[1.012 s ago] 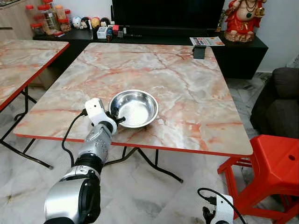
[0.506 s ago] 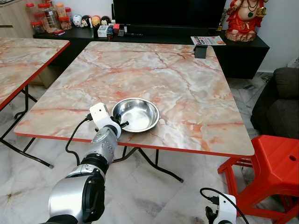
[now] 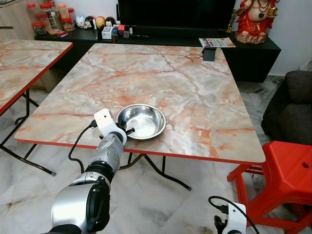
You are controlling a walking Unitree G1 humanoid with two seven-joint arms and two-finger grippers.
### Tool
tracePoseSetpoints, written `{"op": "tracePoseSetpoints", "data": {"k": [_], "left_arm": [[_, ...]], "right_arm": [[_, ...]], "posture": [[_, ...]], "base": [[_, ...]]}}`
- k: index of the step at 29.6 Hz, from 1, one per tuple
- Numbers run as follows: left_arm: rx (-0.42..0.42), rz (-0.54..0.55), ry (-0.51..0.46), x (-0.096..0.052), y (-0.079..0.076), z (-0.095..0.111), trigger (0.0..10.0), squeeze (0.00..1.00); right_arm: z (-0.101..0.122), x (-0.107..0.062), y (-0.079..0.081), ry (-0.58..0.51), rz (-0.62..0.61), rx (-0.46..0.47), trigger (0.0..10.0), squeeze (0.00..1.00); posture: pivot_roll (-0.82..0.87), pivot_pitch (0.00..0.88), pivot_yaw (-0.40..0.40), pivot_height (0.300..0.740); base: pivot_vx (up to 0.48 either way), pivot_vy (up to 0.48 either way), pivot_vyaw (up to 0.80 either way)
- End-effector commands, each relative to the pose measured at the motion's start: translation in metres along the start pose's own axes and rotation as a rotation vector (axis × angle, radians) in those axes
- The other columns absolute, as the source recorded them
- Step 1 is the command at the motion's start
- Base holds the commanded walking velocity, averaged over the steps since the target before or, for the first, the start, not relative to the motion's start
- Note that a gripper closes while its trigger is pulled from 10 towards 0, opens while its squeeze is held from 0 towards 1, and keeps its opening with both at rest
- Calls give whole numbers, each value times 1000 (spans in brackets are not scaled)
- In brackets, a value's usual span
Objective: Setting the table
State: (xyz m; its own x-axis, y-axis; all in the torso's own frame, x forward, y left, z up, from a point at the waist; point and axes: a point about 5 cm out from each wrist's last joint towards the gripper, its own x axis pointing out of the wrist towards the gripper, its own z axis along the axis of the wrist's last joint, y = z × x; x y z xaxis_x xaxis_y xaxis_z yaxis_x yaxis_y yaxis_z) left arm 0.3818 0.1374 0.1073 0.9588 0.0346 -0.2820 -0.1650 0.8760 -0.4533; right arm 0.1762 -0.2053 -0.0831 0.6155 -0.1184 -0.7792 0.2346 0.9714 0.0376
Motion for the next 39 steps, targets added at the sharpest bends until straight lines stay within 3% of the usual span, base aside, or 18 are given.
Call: {"op": "tracePoseSetpoints", "data": {"k": [1, 3, 4, 5, 15, 16, 17, 18, 23, 34, 36, 39], "left_arm": [[18, 11, -2, 1, -2, 1, 10000, 463], [22, 12, -1, 0, -1, 0, 10000, 459], [22, 12, 0, 0, -1, 0, 10000, 518], [23, 11, 1, 0, -1, 0, 10000, 1000], [19, 9, 1, 1, -1, 0, 10000, 1000], [19, 9, 0, 1, -1, 1, 10000, 455], [19, 10, 0, 1, -1, 1, 10000, 455], [19, 10, -1, 1, -1, 1, 10000, 0], [32, 22, -19, 1, 1, 5, 10000, 0], [48, 65, -199, 0, 13, 36, 10000, 0], [25, 82, -226, -1, 18, 40, 10000, 0], [-83, 114, -319, -6, 37, 53, 10000, 0]], "right_arm": [[2, 0, 2, -12, 1, 14, 10000, 0], [2, 1, 2, -12, 1, 14, 10000, 0], [2, 1, 2, -11, 1, 13, 10000, 0], [2, 1, 2, -11, 1, 13, 10000, 0], [2, 1, 3, -12, -1, 19, 10000, 0], [2, 1, 3, -11, -1, 19, 10000, 0], [2, 0, 3, -10, -1, 20, 10000, 0], [2, 0, 3, -9, -1, 20, 10000, 0], [2, 1, 3, -11, -1, 18, 10000, 0], [6, 2, 6, -19, 8, 13, 10000, 0], [6, 2, 6, -17, 8, 12, 10000, 0], [6, 2, 7, -16, 10, 11, 10000, 0]], "posture": [[-36, 0, -28, 740], [-36, 0, -28, 740], [-35, 0, -29, 740], [-37, 0, -27, 740], [-36, 0, -24, 740], [-36, 0, -24, 740], [-37, 0, -24, 740], [-37, 0, -24, 740], [-34, 0, -27, 740], [-19, 0, -33, 740], [-18, 0, -33, 740], [-19, 0, -29, 740]], "base": [[0, 0, 0], [0, 0, 0], [0, 0, 0], [0, 0, 0], [0, 0, 0], [0, 0, 0], [0, 0, 0], [0, 0, 0], [0, 0, 0], [0, 0, 0], [0, 0, 0], [0, 0, 0]]}}
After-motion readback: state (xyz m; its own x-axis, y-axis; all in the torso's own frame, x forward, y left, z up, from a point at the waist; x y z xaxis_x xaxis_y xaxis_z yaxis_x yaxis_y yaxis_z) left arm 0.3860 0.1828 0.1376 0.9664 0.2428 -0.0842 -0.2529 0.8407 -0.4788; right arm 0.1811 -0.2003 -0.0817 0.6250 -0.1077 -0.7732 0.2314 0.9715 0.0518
